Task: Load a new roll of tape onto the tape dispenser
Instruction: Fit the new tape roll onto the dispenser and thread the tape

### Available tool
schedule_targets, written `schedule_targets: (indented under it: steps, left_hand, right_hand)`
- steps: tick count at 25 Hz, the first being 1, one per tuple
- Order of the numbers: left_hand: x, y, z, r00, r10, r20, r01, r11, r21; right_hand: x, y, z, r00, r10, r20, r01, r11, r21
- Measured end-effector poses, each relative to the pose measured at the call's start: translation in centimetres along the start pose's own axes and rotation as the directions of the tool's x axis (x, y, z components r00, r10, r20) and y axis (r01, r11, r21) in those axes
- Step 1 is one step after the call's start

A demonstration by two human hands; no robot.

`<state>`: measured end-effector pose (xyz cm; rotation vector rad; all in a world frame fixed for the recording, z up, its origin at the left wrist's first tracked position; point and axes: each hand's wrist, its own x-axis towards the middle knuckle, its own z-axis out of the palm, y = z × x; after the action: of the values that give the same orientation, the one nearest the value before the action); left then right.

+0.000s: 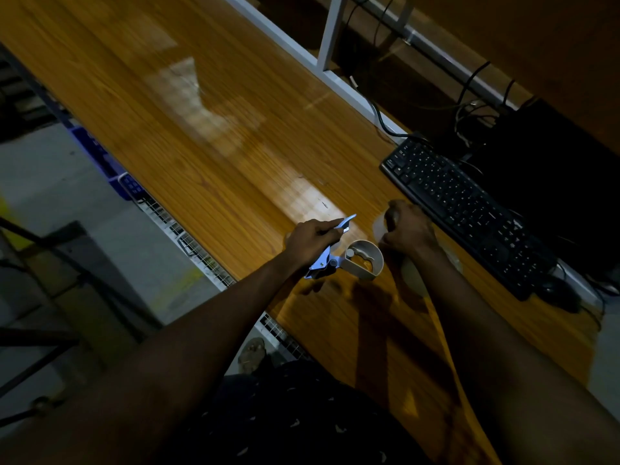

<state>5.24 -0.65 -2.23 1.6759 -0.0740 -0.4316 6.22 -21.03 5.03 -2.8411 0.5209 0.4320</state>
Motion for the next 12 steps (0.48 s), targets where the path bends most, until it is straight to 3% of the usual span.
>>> schedule_targets:
  steps: [3, 6, 9, 12]
  left_hand:
    - [0.1, -0.2, 0.1, 1.0, 0.0, 0.005, 0.0, 1.0, 0.018]
    - [0.6, -0.6, 0.1, 0.999, 0.031, 0.018, -0.033, 0.996, 0.081]
    - [0.8, 0.0, -0.5, 0.994, 0.102, 0.05, -0.11, 0.974, 0.197]
    - [1.0, 0.9, -1.2, 0.974, 0.207, 0.096, -0.226, 0.932, 0.282]
  right_hand:
    - [-0.4, -0.1, -0.3, 0.999, -0.049, -0.022, 0.049, 0.999, -0.005]
    - [-1.4, -1.0, -0.9, 0.968, -0.245, -0.058, 0.239, 0.966, -0.1]
    - [-2.0, -1.7, -0.7, 0.912, -0.393, 0.115, 0.41, 0.884, -0.224]
    - [-2.1, -1.6, 0.2, 0.881, -0.426, 0.207, 0.472, 0.824, -0.312]
